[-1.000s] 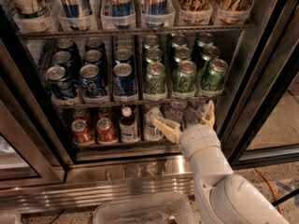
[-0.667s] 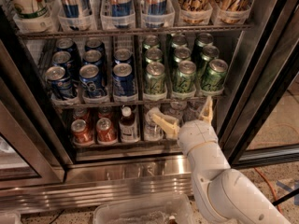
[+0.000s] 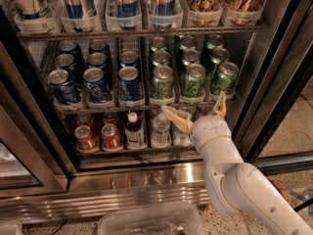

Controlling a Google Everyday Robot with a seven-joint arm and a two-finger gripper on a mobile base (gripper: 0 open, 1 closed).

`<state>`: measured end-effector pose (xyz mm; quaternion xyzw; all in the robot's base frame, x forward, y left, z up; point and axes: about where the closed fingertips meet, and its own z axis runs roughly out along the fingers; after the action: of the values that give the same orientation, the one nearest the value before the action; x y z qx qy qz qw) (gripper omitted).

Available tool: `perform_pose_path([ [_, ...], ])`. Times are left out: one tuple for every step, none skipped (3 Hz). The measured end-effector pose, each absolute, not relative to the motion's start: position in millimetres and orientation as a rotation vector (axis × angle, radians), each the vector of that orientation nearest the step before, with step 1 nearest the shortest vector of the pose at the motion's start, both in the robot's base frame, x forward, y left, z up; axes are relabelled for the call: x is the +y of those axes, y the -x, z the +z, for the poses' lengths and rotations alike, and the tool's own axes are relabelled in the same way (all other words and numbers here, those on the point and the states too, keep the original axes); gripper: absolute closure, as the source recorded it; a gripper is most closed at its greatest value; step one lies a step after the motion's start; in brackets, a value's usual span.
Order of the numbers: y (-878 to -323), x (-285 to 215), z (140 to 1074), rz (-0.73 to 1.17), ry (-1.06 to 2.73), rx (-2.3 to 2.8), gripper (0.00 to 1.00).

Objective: Pick green can from middle shelf of fridge

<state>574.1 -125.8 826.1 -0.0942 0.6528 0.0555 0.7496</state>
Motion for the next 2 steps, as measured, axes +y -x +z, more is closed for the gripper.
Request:
perform_pose_path([
  [-574.1, -125.8, 826.1, 0.121, 0.206, 1.427, 0.0],
  [-574.1, -125.7, 826.1, 0.121, 0.206, 1.427, 0.04],
])
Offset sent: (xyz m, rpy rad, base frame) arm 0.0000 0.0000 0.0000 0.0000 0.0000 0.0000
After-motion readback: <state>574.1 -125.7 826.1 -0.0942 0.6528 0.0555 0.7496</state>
